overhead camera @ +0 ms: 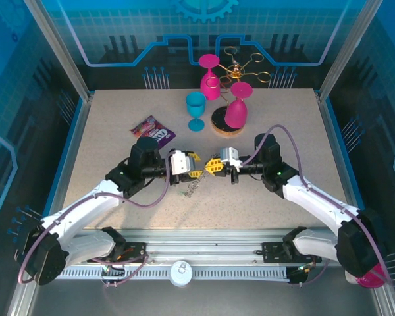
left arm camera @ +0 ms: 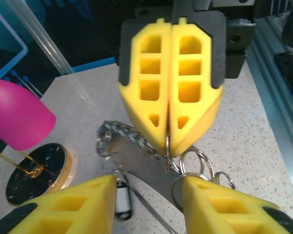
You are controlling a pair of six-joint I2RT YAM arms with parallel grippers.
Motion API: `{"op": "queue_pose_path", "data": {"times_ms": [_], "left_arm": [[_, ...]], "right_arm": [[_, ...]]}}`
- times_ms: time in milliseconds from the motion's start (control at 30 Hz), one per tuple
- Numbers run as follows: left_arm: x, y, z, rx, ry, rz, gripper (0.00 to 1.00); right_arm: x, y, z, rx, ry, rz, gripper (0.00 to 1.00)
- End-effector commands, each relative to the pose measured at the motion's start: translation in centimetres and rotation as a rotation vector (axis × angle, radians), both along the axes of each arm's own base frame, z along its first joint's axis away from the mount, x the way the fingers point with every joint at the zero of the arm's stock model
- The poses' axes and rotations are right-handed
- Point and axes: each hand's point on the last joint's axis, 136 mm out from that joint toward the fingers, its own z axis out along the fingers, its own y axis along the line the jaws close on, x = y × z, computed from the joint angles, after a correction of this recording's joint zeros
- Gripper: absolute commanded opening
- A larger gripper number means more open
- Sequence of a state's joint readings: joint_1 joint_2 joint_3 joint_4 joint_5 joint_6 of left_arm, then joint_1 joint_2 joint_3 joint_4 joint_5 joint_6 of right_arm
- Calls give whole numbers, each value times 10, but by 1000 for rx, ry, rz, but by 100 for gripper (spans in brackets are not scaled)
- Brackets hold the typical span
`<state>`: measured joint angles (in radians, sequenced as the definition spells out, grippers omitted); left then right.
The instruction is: Put the keys on the keyring
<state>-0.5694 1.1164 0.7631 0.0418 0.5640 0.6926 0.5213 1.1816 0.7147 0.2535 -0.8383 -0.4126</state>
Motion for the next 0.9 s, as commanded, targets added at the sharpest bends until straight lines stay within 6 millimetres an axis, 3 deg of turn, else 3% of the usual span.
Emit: {"op": "queue_pose_path", "data": {"times_ms": [0, 200, 467, 867], "left_arm": [[-11, -3, -5, 27, 6, -87, 39], [-12, 0, -25, 107, 75, -90, 40], [-20, 5, -39, 164, 188, -90, 47], [-6, 2, -37, 160, 73, -55, 31]], "right_arm": [[5, 0, 12, 2, -48, -1, 0], [7, 0, -1, -52, -61, -19, 0], [6, -1, -11, -111, -119, -34, 0], [-1, 4, -5, -91, -134, -10, 0]]}}
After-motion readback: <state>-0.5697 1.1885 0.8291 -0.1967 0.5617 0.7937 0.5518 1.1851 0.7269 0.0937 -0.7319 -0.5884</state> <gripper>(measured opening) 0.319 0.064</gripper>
